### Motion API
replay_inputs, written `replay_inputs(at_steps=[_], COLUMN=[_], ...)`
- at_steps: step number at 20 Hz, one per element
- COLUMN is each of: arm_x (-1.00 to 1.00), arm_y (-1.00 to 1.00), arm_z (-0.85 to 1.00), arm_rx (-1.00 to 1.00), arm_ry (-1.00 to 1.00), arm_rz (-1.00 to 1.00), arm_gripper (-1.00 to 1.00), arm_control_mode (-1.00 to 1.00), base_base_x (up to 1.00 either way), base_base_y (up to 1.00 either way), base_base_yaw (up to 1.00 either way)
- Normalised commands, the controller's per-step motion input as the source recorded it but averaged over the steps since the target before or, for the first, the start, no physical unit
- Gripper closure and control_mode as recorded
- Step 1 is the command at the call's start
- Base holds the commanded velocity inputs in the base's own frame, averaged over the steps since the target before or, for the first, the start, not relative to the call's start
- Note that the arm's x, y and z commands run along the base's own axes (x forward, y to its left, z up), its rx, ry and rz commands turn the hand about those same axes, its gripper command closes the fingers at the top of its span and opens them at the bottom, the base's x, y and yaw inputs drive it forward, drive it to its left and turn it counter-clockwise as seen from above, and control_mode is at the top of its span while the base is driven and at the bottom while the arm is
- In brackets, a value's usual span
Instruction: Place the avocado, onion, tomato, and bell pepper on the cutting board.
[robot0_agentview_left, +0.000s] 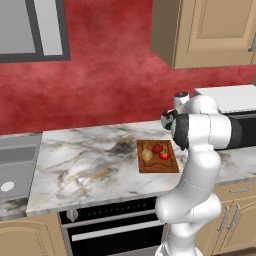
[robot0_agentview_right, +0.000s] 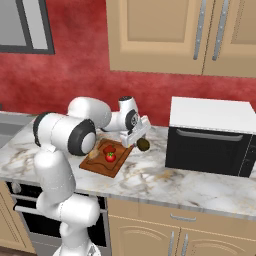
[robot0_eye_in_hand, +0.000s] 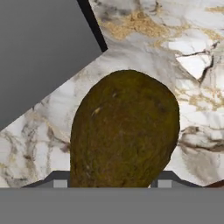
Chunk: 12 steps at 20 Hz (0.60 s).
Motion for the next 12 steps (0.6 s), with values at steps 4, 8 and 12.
replay_inputs(at_steps=[4,8,12], arm_x=[-0.11,-0.13,-0.3], arm_y=[0.89,0.77,0.26], arm_z=[0.23,0.09,0.0], arm_rx=[0.08,0.11,0.15], arm_ry=[0.0,0.01,0.01], arm_rz=[0.0,0.01,0.02], arm_gripper=[1.0,1.0,1.0], arm_control_mode=[-1.0,-1.0,-1.0], base_base_x=[0.0,0.0,0.0], base_base_y=[0.0,0.0,0.0], base_base_yaw=[0.0,0.0,0.0])
